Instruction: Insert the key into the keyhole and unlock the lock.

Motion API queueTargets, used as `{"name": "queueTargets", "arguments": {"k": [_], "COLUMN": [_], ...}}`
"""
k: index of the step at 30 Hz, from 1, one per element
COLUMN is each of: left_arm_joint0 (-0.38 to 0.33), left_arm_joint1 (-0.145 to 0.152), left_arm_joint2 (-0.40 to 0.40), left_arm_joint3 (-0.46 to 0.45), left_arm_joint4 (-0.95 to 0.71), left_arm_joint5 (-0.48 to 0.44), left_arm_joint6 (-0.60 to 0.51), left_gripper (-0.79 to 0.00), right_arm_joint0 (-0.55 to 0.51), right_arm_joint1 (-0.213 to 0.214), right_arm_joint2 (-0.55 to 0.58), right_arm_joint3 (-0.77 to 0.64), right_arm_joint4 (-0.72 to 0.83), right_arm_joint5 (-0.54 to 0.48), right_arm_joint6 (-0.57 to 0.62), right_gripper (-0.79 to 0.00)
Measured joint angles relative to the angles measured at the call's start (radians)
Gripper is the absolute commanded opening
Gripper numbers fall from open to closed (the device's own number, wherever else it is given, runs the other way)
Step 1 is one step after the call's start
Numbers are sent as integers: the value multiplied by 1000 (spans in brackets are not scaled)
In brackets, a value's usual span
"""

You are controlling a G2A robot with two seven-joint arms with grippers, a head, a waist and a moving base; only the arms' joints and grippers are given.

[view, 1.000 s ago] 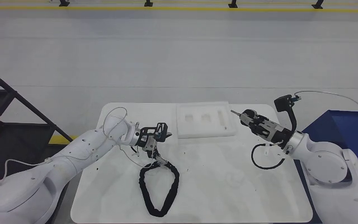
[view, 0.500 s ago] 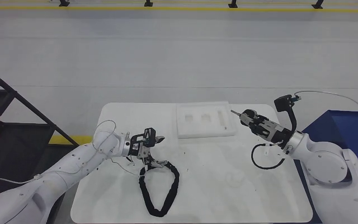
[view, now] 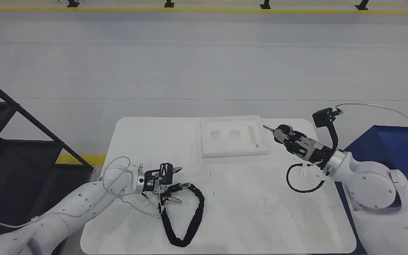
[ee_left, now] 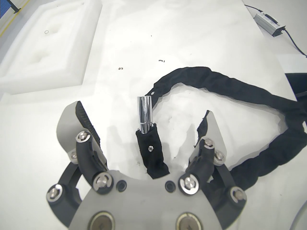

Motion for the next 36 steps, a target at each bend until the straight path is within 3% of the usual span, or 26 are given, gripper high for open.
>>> {"name": "queueTargets", "arguments": {"k": [8,10,12,18,25,27,36], "left_arm_joint0": [1,-2,-5,-6,-7,-9,-11], "left_arm_joint1": [-34,-42,-52,-74,-97,-103,-117], "left_arm_joint2": [-4,-4,-4,-7,-11,-13,-34], "left_arm_joint3": [49,60,72,114,152,163,187], "left_arm_joint4": [34,42,52,72,73,70,70], "left_arm_joint5": [5,0,-2,-13,-54,-67,-104], "left_arm_joint6": [15,20,22,34,26,22,59], "left_gripper": [-18,-172,-259,-449,-579,-767,-785], "right_arm_joint0": [0,0,0,0,0,0,0], "right_arm_joint1": [0,0,0,0,0,0,0], "right_arm_joint2": [0,0,0,0,0,0,0], "right_arm_joint3": [0,0,0,0,0,0,0], "right_arm_joint4": [0,0,0,0,0,0,0], "right_arm_joint5": [0,0,0,0,0,0,0], "right_arm_joint6": [0,0,0,0,0,0,0], "right_gripper": [-785,-785,-785,-785,-785,-785,-785]}}
